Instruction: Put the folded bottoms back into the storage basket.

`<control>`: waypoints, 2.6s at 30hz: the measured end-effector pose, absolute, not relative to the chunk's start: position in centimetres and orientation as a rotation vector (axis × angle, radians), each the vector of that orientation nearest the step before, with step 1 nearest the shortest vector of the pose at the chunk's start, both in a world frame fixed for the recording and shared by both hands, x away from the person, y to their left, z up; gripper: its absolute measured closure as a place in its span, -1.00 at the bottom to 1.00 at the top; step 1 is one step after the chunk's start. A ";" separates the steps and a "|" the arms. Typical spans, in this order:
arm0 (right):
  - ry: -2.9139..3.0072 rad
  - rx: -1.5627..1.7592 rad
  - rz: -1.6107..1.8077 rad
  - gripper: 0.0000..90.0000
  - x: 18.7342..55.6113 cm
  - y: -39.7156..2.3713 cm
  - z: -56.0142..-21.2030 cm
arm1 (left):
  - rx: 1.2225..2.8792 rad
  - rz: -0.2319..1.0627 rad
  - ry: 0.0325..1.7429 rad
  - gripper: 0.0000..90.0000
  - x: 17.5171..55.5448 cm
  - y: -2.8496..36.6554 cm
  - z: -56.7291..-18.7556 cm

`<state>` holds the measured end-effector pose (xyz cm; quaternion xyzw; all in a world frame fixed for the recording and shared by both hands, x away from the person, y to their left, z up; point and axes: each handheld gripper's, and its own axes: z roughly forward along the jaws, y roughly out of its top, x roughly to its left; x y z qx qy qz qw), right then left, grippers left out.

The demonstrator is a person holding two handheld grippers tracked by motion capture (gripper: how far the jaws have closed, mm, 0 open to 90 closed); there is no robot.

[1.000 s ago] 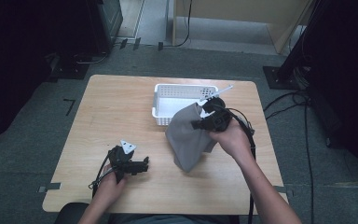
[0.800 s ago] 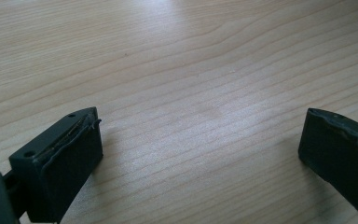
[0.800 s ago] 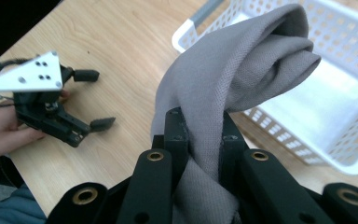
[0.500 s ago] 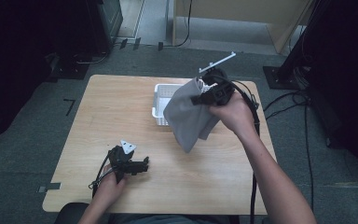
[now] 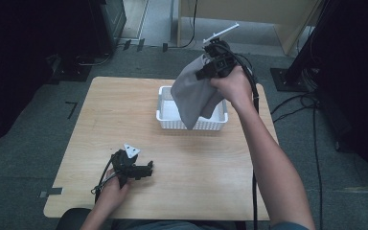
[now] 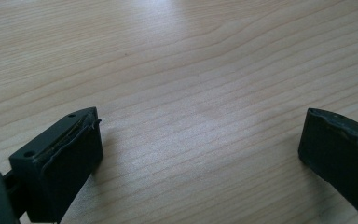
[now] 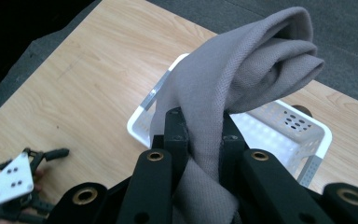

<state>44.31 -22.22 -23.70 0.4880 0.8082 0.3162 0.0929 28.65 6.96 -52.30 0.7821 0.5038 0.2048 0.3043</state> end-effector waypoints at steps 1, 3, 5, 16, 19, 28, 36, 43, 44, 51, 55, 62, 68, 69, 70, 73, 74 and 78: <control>2.393 1.460 0.940 0.77 44.8 -22.1 -23.7 | 2.071 0.542 1.335 -1.00 28.7 7.0 -52.3; 2.381 1.488 0.934 0.77 45.7 -21.9 -23.9 | 2.072 0.542 1.334 -1.00 28.7 7.0 -52.3; 2.372 1.515 0.929 0.77 46.5 -21.6 -24.2 | 2.071 0.541 1.335 -1.00 28.7 7.0 -52.3; 2.342 1.612 0.897 0.77 49.4 -18.8 -26.9 | 2.073 0.544 1.333 -1.00 28.7 7.0 -52.3; 2.327 1.621 0.912 0.77 49.7 -18.3 -27.6 | 2.072 0.541 1.335 -1.00 28.7 7.0 -52.3; 2.294 1.721 0.946 0.76 50.9 -20.3 -33.5 | 2.071 0.542 1.335 -1.00 28.7 7.0 -52.3; 2.227 1.873 0.994 0.76 51.5 -24.0 -38.3 | 2.068 0.545 1.335 -1.00 28.7 6.9 -52.3; 2.218 1.857 0.968 0.76 51.4 -24.3 -38.4 | 2.068 0.545 1.335 -1.00 28.7 7.0 -52.3; 2.220 1.851 0.960 0.76 51.4 -24.4 -38.5 | 2.068 0.545 1.334 -1.00 28.7 7.0 -52.3; 2.182 1.900 0.938 0.76 51.5 -26.4 -40.6 | 2.066 0.543 1.337 -1.00 28.7 6.9 -52.3; 2.153 1.912 0.934 0.76 51.2 -27.3 -42.3 | 2.070 0.542 1.335 -1.00 28.7 6.9 -52.3; 2.144 1.961 0.921 0.75 51.0 -27.2 -44.0 | 2.069 0.543 1.336 -1.00 28.7 6.9 -52.3; 2.149 1.987 0.944 0.75 51.0 -26.2 -45.0 | 2.071 0.542 1.335 -1.00 28.7 7.0 -52.3; 2.150 1.994 0.947 0.74 51.0 -26.0 -45.2 | 2.070 0.542 1.336 -1.00 28.7 7.0 -52.3; 2.151 2.009 0.938 0.74 51.0 -25.8 -45.4 | 2.072 0.542 1.336 -1.00 28.6 7.0 -52.3; 2.161 2.016 0.927 0.74 50.8 -25.6 -45.8 | 2.072 0.541 1.336 -1.00 28.6 7.0 -52.3; 2.159 2.014 0.927 0.74 50.8 -25.6 -45.9 | 2.071 0.542 1.336 -1.00 28.6 7.0 -52.3; 2.149 2.035 0.921 0.72 50.7 -26.2 -46.0 | 2.071 0.541 1.336 -1.00 28.6 7.0 -52.3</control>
